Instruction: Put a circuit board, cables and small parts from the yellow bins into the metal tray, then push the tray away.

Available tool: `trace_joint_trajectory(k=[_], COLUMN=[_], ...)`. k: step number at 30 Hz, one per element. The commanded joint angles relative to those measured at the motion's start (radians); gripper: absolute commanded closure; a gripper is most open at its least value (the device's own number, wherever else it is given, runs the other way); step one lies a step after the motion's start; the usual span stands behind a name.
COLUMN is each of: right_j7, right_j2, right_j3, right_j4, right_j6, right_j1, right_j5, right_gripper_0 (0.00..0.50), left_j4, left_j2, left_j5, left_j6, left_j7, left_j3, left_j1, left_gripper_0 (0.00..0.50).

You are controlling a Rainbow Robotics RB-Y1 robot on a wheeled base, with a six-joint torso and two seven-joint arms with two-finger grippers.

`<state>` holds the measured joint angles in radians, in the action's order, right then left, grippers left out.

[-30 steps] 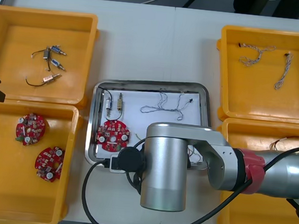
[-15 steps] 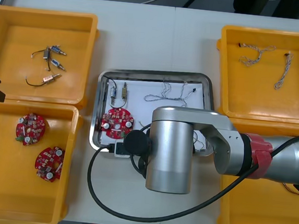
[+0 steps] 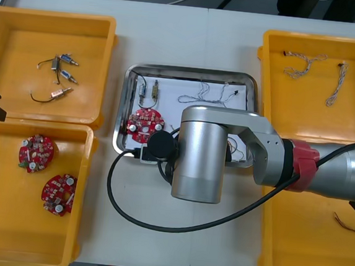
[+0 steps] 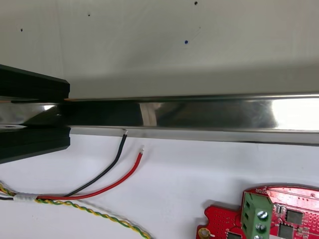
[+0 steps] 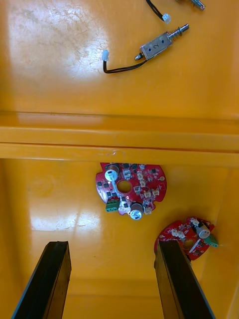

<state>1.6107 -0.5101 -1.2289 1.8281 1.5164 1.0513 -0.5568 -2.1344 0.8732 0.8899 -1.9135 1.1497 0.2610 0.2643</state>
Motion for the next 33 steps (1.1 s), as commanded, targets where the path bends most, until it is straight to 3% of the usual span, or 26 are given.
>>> trace_joint_trajectory(k=[1,21,33], right_j7=[0.017,0.077,0.126], right_j2=[-0.004,-0.004,-0.001], right_j3=[0.031,0.032,0.031], right_j4=[-0.004,-0.13,-0.245], right_j6=[-0.022,-0.117,-0.283], right_j1=[0.064,0.156,0.197], right_j5=[-0.008,-0.008,-0.008], right_gripper_0=[0.5,0.5,0.5], left_j4=[-0.032,-0.032,-0.032], left_j2=[0.046,0.046,0.046], left_j5=[-0.003,-0.003,-0.003], left_j6=[-0.006,-0.006,-0.006], left_j7=[0.087,0.087,0.087], left_j3=[0.034,0.034,0.034], left_j1=[-0.023,-0.023,-0.023], left_gripper_0=[0.0,0.0,0.0])
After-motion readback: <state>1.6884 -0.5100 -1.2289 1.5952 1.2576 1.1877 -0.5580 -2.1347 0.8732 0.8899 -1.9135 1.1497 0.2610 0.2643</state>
